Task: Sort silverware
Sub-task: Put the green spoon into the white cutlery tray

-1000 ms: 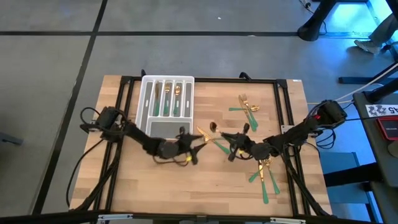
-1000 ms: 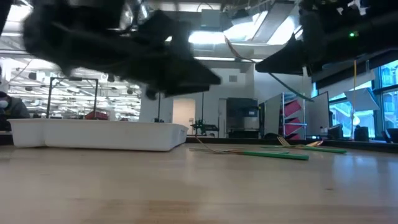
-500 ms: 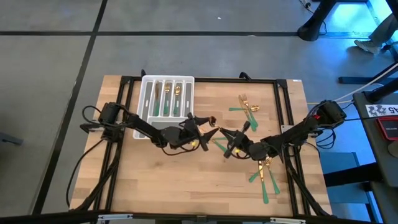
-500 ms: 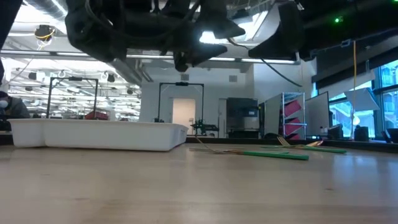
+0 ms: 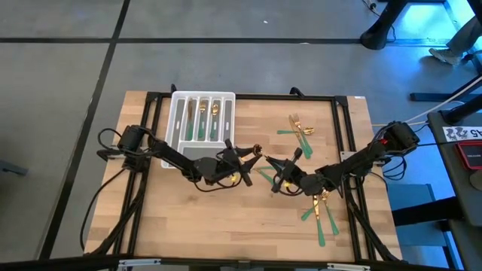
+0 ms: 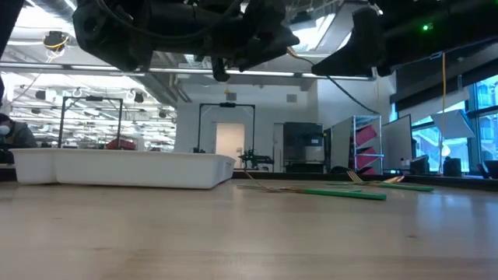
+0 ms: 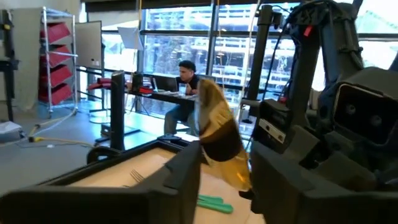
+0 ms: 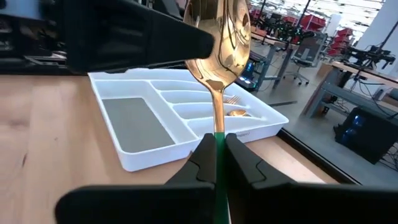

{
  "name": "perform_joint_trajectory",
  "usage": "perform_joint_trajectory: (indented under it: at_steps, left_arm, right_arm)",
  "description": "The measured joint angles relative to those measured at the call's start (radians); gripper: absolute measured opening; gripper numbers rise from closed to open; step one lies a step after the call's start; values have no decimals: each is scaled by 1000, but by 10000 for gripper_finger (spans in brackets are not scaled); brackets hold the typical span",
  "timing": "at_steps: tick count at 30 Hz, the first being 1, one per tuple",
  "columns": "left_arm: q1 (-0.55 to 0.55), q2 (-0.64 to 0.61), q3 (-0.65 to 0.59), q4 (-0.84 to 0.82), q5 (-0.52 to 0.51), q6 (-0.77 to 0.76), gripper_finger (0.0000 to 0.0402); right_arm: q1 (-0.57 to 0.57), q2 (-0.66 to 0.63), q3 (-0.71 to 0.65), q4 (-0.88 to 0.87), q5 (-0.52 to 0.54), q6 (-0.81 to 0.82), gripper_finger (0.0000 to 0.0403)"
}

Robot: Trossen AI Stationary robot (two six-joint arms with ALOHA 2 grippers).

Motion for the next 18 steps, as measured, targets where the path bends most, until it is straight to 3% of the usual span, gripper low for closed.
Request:
perform_joint_trajectory:
  at_steps: [7, 13, 18]
  left_arm:
    - [-1, 0, 0, -40, 6, 57, 10]
    - [-18, -44, 3, -162, 7, 93, 4]
    - [-30, -217, 9, -457, -56, 148, 3]
  right_arm:
    - [-1, 29, 0, -7, -74, 22, 11]
    - [-2, 33, 0, -45, -106, 17, 24]
    - [15, -7, 0, -66, -70, -60, 89]
